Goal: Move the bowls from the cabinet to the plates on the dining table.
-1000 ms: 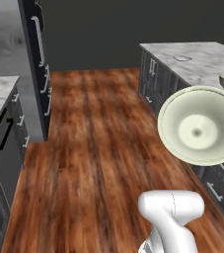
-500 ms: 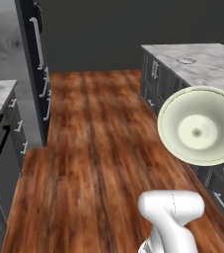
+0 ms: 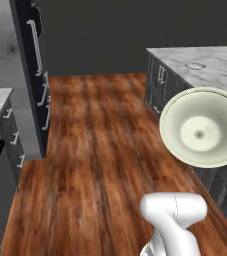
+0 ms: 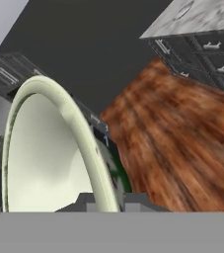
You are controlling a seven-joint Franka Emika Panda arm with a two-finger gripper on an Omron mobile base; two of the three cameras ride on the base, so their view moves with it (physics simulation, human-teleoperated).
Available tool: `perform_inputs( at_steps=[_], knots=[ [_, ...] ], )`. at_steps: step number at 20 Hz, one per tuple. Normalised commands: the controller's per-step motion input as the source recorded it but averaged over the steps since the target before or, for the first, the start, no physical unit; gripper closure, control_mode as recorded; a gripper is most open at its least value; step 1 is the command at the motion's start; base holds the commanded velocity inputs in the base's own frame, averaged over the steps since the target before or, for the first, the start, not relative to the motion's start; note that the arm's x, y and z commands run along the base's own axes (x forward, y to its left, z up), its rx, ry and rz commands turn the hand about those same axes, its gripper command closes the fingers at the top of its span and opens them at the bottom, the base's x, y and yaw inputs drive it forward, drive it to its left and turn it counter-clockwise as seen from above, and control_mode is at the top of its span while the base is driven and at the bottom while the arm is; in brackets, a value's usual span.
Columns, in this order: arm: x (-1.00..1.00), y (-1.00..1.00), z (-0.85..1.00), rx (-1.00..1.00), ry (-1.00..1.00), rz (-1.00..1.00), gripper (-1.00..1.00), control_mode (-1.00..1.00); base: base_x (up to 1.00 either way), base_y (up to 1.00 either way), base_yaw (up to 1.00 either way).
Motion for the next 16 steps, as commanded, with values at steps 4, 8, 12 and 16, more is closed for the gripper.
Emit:
perform_inputs(
  at_steps=[4, 8, 12, 16],
  knots=[
    [0.0, 0.0, 0.0, 0.0, 0.0, 0.0, 1.0, 1.0, 0.65, -0.29, 0.0],
    [0.0, 0.0, 0.0, 0.0, 0.0, 0.0, 1.0, 1.0, 0.68, -0.31, 0.0],
    [0.0, 0.0, 0.0, 0.0, 0.0, 0.0, 1.0, 1.0, 0.71, -0.34, 0.0],
    [0.0, 0.0, 0.0, 0.0, 0.0, 0.0, 1.0, 1.0, 0.72, -0.34, 0.0]
  ],
)
